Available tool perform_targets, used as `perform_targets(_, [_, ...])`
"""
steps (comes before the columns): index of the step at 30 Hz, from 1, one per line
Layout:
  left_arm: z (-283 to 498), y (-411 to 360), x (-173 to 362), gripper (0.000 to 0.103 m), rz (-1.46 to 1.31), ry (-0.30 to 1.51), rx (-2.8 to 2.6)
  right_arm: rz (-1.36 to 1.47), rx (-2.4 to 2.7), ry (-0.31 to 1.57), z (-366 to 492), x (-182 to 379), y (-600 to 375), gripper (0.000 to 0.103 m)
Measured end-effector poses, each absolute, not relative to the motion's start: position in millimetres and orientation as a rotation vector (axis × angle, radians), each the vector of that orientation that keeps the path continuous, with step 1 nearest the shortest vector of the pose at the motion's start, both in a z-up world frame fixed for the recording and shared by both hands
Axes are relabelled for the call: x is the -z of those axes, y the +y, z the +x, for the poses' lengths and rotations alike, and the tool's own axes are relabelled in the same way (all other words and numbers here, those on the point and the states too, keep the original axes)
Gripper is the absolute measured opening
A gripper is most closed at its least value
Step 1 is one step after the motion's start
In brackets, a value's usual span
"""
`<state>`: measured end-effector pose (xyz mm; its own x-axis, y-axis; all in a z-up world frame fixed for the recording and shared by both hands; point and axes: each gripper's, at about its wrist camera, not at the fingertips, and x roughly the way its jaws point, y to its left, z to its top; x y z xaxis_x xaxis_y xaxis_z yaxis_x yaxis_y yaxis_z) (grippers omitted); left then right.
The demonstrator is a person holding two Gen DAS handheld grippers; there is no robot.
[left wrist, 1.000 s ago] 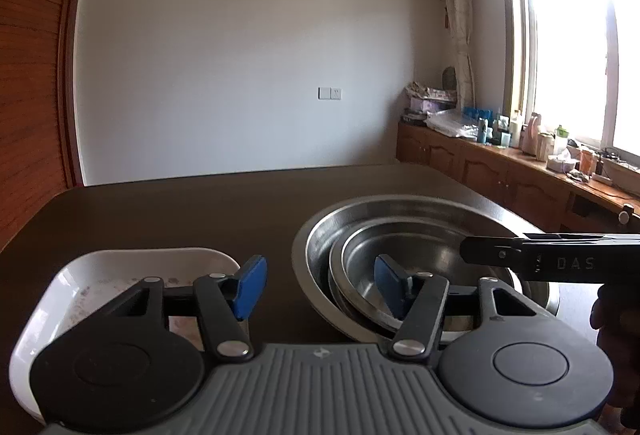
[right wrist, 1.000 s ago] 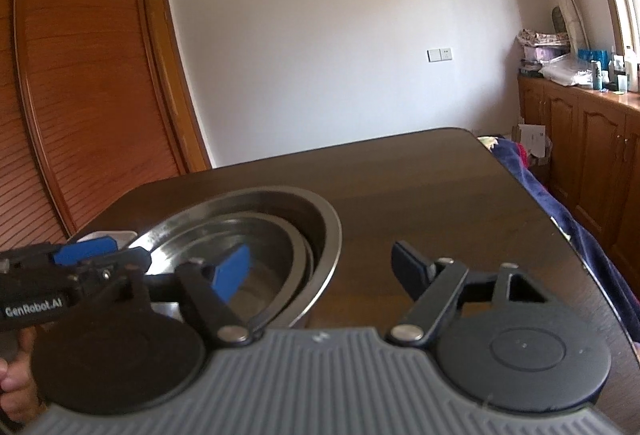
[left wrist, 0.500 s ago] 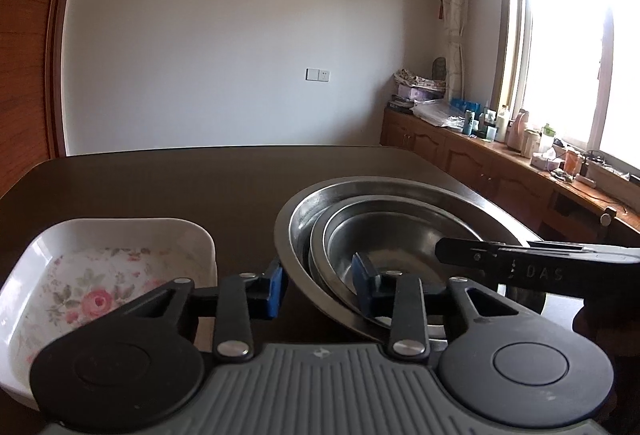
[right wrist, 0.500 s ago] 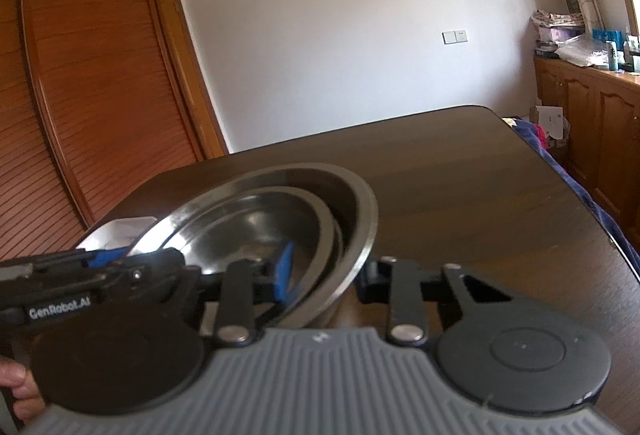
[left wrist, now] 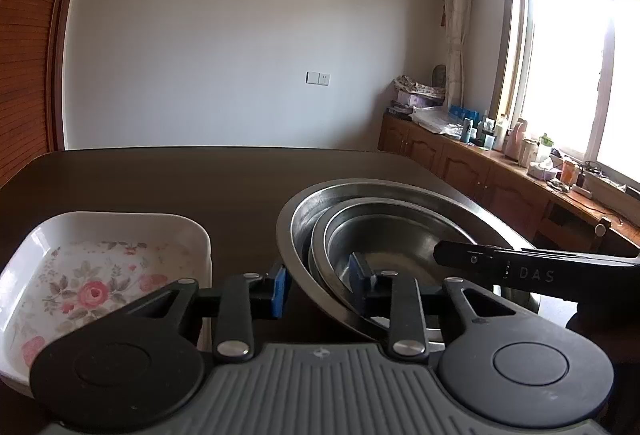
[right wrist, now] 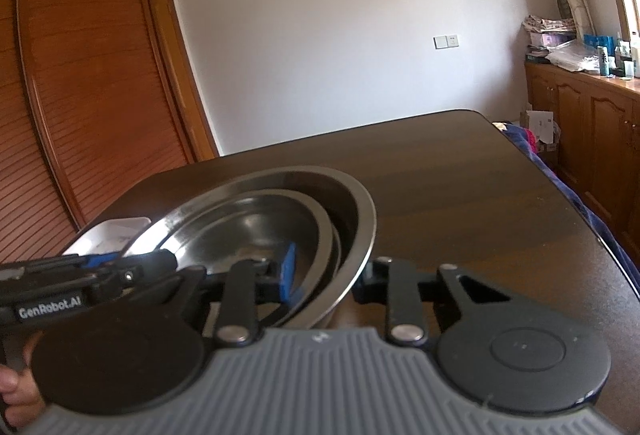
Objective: Organize plates and bowls
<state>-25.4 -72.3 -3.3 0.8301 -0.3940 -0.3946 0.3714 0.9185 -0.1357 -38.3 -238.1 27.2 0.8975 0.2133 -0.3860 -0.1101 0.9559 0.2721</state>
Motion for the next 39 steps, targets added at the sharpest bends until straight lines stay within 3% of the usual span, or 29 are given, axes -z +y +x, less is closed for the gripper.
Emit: perform_targets(39, [-49,20,-52,0.062,-0.075,0.296,0.229,0.187,-0.330,0.341,-25,-57,-187,0.028])
